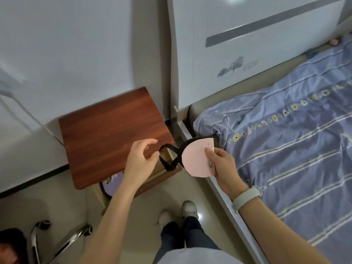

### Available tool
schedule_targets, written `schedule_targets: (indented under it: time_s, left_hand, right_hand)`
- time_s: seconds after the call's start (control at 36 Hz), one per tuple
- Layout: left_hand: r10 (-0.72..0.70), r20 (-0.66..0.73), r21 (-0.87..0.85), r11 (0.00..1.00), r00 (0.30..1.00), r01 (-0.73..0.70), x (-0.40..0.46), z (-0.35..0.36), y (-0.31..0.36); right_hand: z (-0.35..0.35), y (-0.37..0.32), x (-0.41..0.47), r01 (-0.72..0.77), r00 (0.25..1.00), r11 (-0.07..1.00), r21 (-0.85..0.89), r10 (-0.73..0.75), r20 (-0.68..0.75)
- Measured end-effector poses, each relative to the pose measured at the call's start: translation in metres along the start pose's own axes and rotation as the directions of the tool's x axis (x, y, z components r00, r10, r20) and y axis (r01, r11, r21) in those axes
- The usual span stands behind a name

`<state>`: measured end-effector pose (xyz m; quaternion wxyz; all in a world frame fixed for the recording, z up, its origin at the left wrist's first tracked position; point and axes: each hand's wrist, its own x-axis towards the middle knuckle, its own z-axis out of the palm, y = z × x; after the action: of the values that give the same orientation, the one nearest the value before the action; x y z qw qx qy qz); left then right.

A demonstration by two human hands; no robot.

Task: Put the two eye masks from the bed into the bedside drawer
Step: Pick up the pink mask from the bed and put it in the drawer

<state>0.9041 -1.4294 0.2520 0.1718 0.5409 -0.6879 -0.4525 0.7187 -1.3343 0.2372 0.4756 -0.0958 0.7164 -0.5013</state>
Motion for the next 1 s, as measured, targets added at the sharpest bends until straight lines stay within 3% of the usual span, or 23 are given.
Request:
schedule_targets:
  time_s: [0.11,0.25,0.33,0.42,0.53,0.83,1.0]
  left_hand:
    - [0.108,0.041,-0.075,0.992,0.993,-0.105,-0.013,0.023,0.014]
    - [0.005,0.168,-0.126,0.992,0.986,0.017,-0.013,0.034,0.013]
    - [-0.041,0.164,-0.124,0.99,0.986,0.062,-0.012,0.033,0.011]
    - [-0.045,0.193,-0.106,0.992,0.98,0.067,-0.013,0.03,0.011]
    - [-0.067,0.23,-0.121,0.988,0.971,0.097,-0.018,0.03,0.01]
    - [-0.073,0.217,-0.227,0.966,0.974,0.123,-0.027,0.03,0.01]
    - [-0.108,0.264,-0.112,0.984,0.959,0.142,-0.03,0.034,0.01]
  right_hand:
    - [0.003,0.002,-0.001,-0.009,0.997,1.0,-0.021,0.01,0.073]
    - [0.003,0.004,-0.001,0.063,0.971,0.998,-0.002,-0.06,0.232]
    - [0.001,0.004,-0.001,0.204,0.931,0.964,-0.173,-0.136,0.34]
    - [0.0,0.0,0.0,0.334,0.895,0.855,-0.395,-0.156,0.418]
    - [0.002,-0.002,0.002,0.303,0.91,0.829,-0.471,-0.104,0.402]
    - [0.007,0.004,-0.003,0.329,0.933,0.838,-0.435,-0.219,0.284]
    - [0.009,0.008,-0.008,0.351,0.933,0.844,-0.405,-0.277,0.23]
